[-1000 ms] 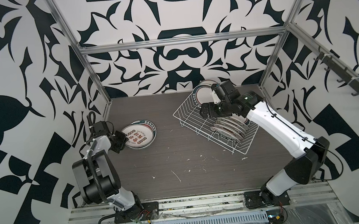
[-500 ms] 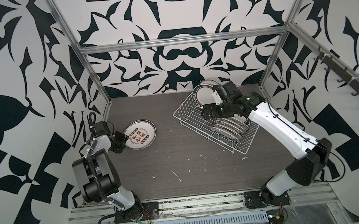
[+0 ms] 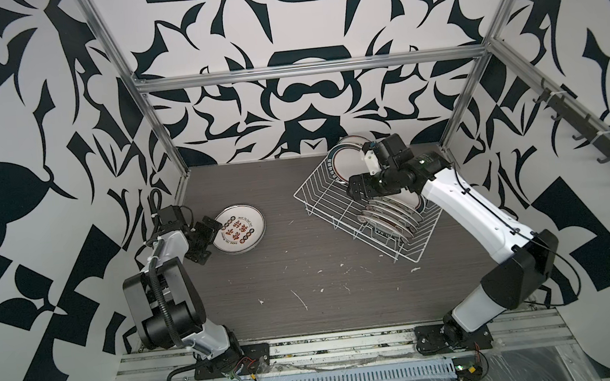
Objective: Unload the plates from the dish rack
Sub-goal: Place the plate among the plates, then pick up the plate from the dish rack.
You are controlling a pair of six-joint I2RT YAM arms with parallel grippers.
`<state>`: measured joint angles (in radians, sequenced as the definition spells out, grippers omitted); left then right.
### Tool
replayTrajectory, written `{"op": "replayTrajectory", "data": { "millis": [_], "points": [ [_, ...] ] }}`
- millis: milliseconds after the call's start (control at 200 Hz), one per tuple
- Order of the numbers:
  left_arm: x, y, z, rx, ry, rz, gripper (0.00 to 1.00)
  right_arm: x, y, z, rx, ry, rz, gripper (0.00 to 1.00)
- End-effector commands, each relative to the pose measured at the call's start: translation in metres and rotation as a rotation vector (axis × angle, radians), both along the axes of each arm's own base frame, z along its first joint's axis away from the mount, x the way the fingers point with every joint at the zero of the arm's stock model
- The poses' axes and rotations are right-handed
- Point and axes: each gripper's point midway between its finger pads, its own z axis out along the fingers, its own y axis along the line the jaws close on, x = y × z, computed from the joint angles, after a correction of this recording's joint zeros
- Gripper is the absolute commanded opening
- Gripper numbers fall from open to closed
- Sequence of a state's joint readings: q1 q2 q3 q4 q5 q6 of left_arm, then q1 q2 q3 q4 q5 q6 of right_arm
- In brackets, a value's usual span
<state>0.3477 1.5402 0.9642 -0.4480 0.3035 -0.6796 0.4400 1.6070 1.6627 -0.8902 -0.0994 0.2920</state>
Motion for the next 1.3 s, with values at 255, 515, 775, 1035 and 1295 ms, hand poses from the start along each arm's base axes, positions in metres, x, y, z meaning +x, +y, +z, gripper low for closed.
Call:
{"op": "replayTrajectory", "data": {
  "millis": [255, 515, 775, 1035, 1295],
  "points": [
    [-0.022, -0.026, 0.071, -0.035, -0.130, -0.064, 0.99, 0.087, -0.037, 0.012, -0.269, -0.120, 0.050, 1.00],
    [-0.041, -0.057, 0.106, -0.034, -0.232, -0.141, 0.99, 0.139, -0.050, -0.006, -0.413, -0.132, 0.053, 0.98],
    [-0.049, -0.071, 0.119, -0.026, -0.302, -0.190, 0.99, 0.165, -0.052, -0.024, -0.446, -0.150, 0.076, 0.91],
    [-0.045, -0.080, 0.124, -0.050, -0.314, -0.218, 0.99, 0.177, -0.054, -0.043, -0.423, -0.133, 0.109, 0.77],
    [-0.044, -0.086, 0.122, -0.049, -0.308, -0.232, 0.99, 0.190, -0.046, -0.056, -0.413, -0.170, 0.198, 0.65]
  ]
}}
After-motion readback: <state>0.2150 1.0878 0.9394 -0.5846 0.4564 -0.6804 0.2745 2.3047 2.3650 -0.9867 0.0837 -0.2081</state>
